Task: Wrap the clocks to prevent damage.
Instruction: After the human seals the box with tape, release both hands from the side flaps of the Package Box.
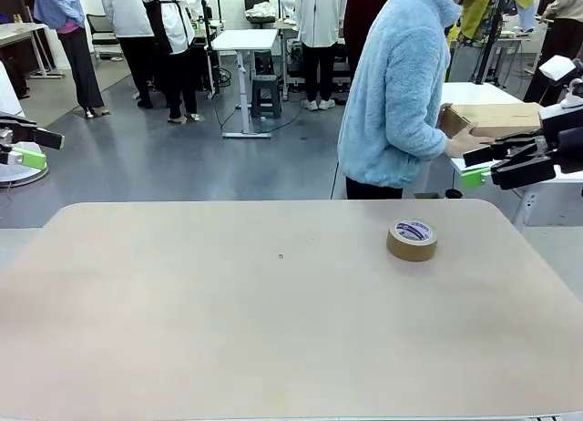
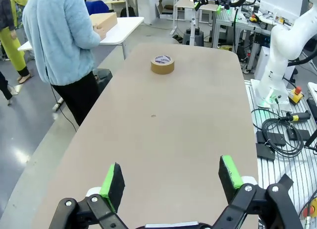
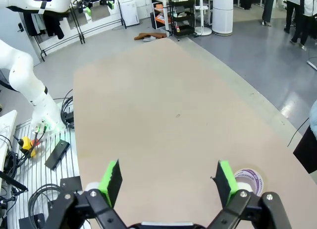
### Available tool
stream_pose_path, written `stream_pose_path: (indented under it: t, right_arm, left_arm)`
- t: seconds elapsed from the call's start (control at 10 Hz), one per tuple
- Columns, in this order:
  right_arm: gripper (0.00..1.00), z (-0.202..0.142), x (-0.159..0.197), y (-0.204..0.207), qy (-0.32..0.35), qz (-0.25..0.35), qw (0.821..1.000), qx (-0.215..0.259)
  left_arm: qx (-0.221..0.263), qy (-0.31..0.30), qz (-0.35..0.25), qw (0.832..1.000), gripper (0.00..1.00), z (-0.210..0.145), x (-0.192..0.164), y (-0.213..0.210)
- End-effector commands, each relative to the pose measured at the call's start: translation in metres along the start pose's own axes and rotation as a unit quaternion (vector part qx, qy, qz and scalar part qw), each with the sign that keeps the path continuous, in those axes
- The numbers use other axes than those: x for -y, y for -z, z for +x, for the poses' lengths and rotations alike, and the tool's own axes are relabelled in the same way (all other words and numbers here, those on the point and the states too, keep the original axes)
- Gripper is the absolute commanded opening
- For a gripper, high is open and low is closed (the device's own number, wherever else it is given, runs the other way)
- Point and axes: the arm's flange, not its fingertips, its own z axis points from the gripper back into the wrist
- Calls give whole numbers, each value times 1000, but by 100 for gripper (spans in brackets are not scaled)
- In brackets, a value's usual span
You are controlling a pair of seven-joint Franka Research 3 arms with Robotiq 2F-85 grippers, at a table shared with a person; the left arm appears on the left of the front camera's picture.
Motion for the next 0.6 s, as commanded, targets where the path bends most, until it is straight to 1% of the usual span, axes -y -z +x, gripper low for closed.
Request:
stream_pose_path:
  t: [0.0,0.5]
  right_arm:
    - [100,-1,1,2,2,1,1000,1]
    - [100,-1,1,2,2,1,1000,1]
  left_arm:
    - [2,-1,1,1000,100,-1,0,-1]
    - [2,-1,1,1000,100,-1,0,-1]
